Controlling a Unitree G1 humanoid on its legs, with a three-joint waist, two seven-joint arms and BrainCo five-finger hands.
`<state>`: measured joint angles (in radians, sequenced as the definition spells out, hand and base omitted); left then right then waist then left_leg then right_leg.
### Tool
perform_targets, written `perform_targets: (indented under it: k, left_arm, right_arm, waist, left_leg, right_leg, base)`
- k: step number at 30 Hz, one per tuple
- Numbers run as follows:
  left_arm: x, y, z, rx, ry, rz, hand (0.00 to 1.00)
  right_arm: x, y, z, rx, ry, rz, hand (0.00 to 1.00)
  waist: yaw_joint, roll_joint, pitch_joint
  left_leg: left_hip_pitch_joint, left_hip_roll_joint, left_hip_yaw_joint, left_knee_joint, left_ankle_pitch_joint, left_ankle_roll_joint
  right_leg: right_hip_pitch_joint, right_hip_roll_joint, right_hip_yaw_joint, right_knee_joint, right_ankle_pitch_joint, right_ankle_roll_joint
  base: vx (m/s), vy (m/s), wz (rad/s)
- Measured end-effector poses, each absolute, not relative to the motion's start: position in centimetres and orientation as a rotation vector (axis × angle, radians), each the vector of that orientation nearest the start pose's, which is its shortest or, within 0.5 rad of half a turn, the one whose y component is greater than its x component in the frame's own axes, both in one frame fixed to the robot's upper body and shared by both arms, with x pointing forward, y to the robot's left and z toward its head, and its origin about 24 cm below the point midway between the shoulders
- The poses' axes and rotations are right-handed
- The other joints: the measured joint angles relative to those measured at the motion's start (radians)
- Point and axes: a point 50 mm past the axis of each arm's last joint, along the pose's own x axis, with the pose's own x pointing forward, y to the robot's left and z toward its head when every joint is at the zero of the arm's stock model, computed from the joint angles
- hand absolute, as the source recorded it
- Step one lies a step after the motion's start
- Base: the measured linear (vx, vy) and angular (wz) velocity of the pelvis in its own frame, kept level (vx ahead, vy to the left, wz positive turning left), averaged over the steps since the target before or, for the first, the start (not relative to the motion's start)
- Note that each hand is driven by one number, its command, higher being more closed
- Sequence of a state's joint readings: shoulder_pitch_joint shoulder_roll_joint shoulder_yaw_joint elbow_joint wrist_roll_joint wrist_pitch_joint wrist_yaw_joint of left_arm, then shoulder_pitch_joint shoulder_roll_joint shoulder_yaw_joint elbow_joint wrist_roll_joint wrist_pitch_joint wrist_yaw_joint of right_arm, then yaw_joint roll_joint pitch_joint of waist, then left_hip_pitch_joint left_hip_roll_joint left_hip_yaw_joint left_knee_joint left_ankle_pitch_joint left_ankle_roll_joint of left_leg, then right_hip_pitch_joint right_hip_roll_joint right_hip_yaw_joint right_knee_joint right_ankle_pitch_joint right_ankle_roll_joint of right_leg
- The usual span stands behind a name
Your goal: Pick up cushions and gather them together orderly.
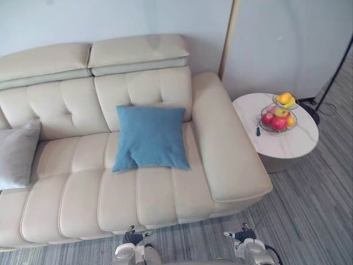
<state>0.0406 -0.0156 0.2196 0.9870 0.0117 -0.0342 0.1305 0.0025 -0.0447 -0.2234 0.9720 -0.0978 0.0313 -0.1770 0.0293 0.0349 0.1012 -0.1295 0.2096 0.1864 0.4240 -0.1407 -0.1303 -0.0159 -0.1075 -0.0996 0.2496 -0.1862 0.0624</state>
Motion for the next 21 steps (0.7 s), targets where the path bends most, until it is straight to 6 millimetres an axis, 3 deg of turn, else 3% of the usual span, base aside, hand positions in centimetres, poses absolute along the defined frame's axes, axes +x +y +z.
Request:
perform_targets:
  k: [2,3,4,7,13,16,18,19,20,21]
  left_arm:
    - [12.6,17.7,-15.1,-0.066,0.976,0.324,0.0]
    - [12.7,17.6,-15.1,-0.073,0.973,0.322,0.0]
    - [12.9,17.7,-15.0,-0.072,0.968,0.322,0.0]
    - [12.8,17.9,-15.0,-0.065,0.97,0.327,0.0]
    - [12.4,17.9,-15.2,-0.081,0.986,0.34,0.0]
    - [12.5,17.7,-15.4,-0.093,1.002,0.345,0.0]
    - [12.3,17.6,-15.4,-0.097,1.009,0.346,0.0]
    - [12.4,17.6,-15.4,-0.103,1.008,0.35,0.0]
    - [12.4,17.6,-15.4,-0.104,1.008,0.349,0.0]
    - [12.5,17.1,-15.4,-0.109,1.009,0.338,0.0]
  right_arm:
    - [12.4,-20.0,-15.0,-0.086,1.032,-0.347,0.0]
    - [12.6,-19.4,-15.0,-0.073,1.03,-0.339,0.0]
    - [12.6,-18.7,-15.1,-0.058,1.039,-0.329,0.0]
    - [12.2,-18.4,-15.2,-0.049,1.05,-0.328,0.0]
    - [12.2,-17.9,-15.3,-0.04,1.051,-0.32,0.0]
    - [12.7,-17.9,-15.1,-0.042,1.038,-0.315,0.0]
    - [13.3,-17.7,-15.0,-0.041,1.024,-0.306,0.0]
    - [13.7,-17.3,-14.9,-0.032,1.015,-0.297,0.0]
    - [13.9,-17.2,-14.8,-0.029,1.01,-0.295,0.0]
    - [14.1,-17.8,-14.7,-0.033,1.002,-0.309,0.0]
  waist:
    - [-0.017,-0.01,-0.005]
    - [-0.029,-0.022,-0.005]
    - [-0.028,-0.046,-0.005]
    - [-0.03,-0.059,-0.011]
    - [-0.028,-0.056,-0.035]
    - [-0.027,-0.039,-0.031]
    - [-0.021,-0.027,-0.037]
    - [-0.02,-0.018,-0.034]
    - [-0.02,-0.014,-0.028]
    - [-0.025,-0.007,-0.026]
  left_leg:
    - [0.032,-0.031,-0.019,-0.076,-0.012,-0.015]
    - [0.06,-0.044,-0.015,-0.176,-0.034,-0.018]
    - [0.059,-0.065,-0.003,-0.205,-0.017,0.0]
    - [0.062,-0.077,0.009,-0.186,-0.028,0.007]
    - [0.061,-0.055,0.078,-0.153,-0.057,0.002]
    - [0.061,-0.005,0.161,-0.107,-0.097,-0.008]
    - [0.07,0.038,0.255,-0.105,-0.091,-0.003]
    - [0.087,0.064,0.326,-0.109,-0.087,0.002]
    - [0.103,0.067,0.368,-0.112,-0.088,0.001]
    - [0.157,0.066,0.451,-0.124,-0.087,0.0]
  right_leg:
    - [-0.022,-0.018,0.009,0.002,0.0,0.009]
    - [-0.048,-0.026,0.012,0.003,-0.001,0.024]
    - [-0.059,-0.04,0.028,-0.005,0.014,0.021]
    - [-0.054,-0.052,0.044,-0.019,0.033,0.031]
    - [-0.093,-0.027,0.12,-0.034,0.065,0.022]
    - [-0.133,0.022,0.18,-0.043,0.117,0.02]
    - [-0.181,0.054,0.095,-0.04,0.177,-0.028]
    - [-0.211,0.051,-0.058,-0.042,0.193,-0.072]
    - [-0.22,0.023,-0.182,-0.015,0.148,-0.115]
    - [-0.221,-0.06,-0.402,0.062,0.099,-0.148]
  base:
    - [-0.17,0.158,-0.08]
    - [-0.21,0.15,-0.15]
    - [-0.23,0.171,-0.14]
    - [-0.12,0.079,-0.12]
    - [-0.02,0.028,-0.4]
    - [0.05,0.004,-1.08]
    - [0.06,0.003,-1.63]
    - [0.08,-0.033,-1.42]
    - [0.09,-0.05,-1.86]
    - [0.12,-0.083,-1.38]
